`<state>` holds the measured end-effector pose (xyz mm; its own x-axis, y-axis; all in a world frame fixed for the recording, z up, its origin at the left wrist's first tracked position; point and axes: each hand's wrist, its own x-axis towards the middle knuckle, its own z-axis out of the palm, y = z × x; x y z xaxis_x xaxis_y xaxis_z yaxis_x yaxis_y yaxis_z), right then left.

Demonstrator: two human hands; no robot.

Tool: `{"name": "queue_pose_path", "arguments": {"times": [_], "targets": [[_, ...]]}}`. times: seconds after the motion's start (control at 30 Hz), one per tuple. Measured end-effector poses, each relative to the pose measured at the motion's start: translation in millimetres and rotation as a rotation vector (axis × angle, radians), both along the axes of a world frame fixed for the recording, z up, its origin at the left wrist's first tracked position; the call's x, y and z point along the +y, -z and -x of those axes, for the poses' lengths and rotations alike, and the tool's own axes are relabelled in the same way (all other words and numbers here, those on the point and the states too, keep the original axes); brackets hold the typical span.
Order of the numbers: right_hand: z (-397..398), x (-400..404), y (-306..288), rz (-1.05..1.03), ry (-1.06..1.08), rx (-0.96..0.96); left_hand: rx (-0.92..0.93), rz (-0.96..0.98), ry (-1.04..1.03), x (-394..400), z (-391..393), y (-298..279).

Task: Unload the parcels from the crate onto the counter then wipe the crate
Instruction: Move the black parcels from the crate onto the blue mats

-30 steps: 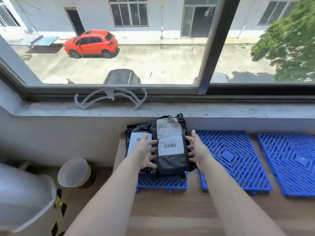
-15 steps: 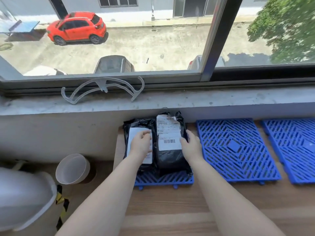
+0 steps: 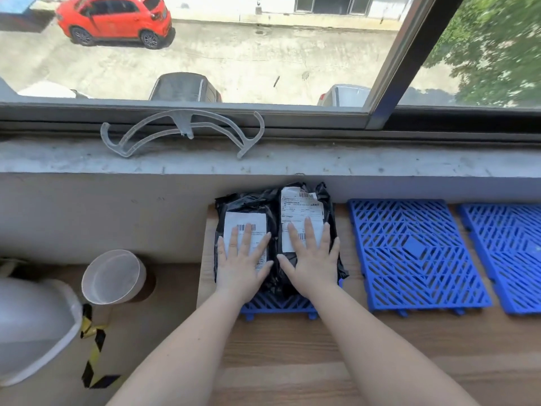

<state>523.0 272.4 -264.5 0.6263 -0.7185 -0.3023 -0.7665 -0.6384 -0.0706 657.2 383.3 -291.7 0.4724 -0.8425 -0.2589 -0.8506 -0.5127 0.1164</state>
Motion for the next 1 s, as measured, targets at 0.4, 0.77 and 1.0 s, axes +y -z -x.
{"name": "queue_pose_path", "arguments": {"times": [0.4,0.77,1.0], "targets": [[-10,1,-1,0.095,0.005,0.045,0.047,-0.052,0.019,-14,-4,-15],[22,30,-46,0.100,-0.010,0.105,-0.168,0.061,0.256,-3,-1,-83],[71,18,-90,0.140,0.033,-0.056,-0.214,0.167,0.451,-15,25,-124]]}}
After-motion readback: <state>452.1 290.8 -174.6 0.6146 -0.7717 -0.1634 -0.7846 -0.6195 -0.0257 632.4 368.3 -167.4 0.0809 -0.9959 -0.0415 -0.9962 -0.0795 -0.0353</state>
